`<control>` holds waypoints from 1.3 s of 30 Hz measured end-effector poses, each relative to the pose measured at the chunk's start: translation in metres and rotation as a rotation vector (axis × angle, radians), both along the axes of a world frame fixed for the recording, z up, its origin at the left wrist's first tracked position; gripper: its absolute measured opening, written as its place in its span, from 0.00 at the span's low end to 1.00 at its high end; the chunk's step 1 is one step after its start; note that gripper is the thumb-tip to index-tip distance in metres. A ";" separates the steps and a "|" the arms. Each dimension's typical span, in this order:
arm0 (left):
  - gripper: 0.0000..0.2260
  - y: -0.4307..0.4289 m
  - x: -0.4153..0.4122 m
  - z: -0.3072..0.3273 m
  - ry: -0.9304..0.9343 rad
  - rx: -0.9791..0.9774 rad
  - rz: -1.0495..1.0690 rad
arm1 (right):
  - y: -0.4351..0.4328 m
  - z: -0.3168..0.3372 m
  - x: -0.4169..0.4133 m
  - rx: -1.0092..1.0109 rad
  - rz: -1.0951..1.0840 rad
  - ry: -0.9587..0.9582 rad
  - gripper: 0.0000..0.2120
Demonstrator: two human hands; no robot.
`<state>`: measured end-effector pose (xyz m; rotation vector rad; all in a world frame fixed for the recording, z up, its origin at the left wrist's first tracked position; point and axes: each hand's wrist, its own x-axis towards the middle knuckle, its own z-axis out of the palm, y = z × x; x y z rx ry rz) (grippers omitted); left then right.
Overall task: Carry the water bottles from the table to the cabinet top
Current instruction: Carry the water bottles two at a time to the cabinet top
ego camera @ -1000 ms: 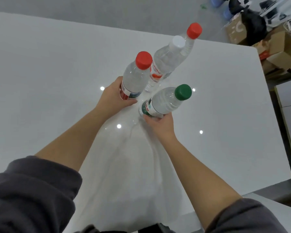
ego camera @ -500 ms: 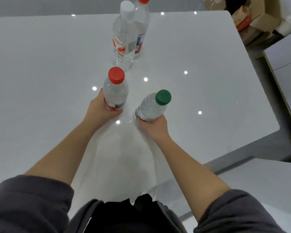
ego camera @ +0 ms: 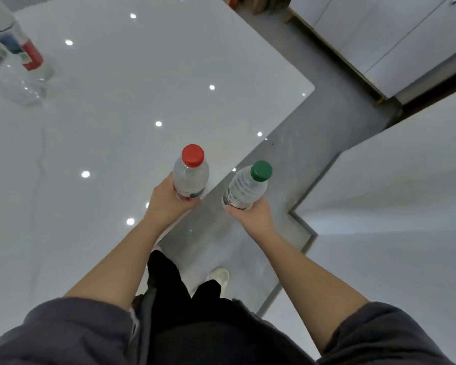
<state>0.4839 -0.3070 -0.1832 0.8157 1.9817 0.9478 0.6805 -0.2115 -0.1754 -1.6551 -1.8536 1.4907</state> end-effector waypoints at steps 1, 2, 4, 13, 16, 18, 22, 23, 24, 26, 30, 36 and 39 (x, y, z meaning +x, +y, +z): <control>0.19 0.007 0.023 0.002 -0.029 0.020 -0.042 | 0.000 0.000 0.024 0.008 -0.044 -0.014 0.23; 0.20 0.013 0.044 0.005 -0.066 0.040 -0.075 | 0.000 0.000 0.044 0.015 -0.083 -0.018 0.28; 0.22 0.028 0.085 0.011 -0.142 0.066 -0.141 | 0.000 0.009 0.086 0.023 -0.183 -0.004 0.31; 0.20 0.138 0.178 0.098 -0.190 0.217 -0.498 | 0.035 0.097 0.187 0.175 -0.583 0.140 0.25; 0.21 0.182 0.196 0.153 -0.161 0.325 -0.612 | 0.053 0.140 0.201 0.269 -0.678 0.224 0.24; 0.22 0.204 0.206 0.191 -0.167 0.402 -0.634 | 0.065 0.173 0.209 0.339 -0.728 0.280 0.25; 0.20 0.228 0.217 0.256 -0.194 0.558 -0.621 | 0.077 0.238 0.215 0.499 -0.790 0.385 0.23; 0.20 0.231 0.218 0.272 -0.203 0.592 -0.619 | 0.079 0.254 0.215 0.529 -0.792 0.414 0.22; 0.20 0.232 0.218 0.287 -0.222 0.625 -0.616 | 0.081 0.270 0.215 0.557 -0.789 0.438 0.22; 0.20 0.234 0.217 0.317 -0.261 0.675 -0.615 | 0.084 0.303 0.214 0.608 -0.769 0.477 0.22; 0.19 0.234 0.211 0.371 -0.336 0.780 -0.642 | 0.080 0.366 0.211 0.689 -0.713 0.529 0.22; 0.20 0.232 0.203 0.422 -0.365 0.855 -0.705 | 0.071 0.427 0.203 0.738 -0.666 0.565 0.23; 0.21 0.231 0.202 0.434 -0.376 0.867 -0.724 | 0.071 0.440 0.198 0.740 -0.665 0.585 0.23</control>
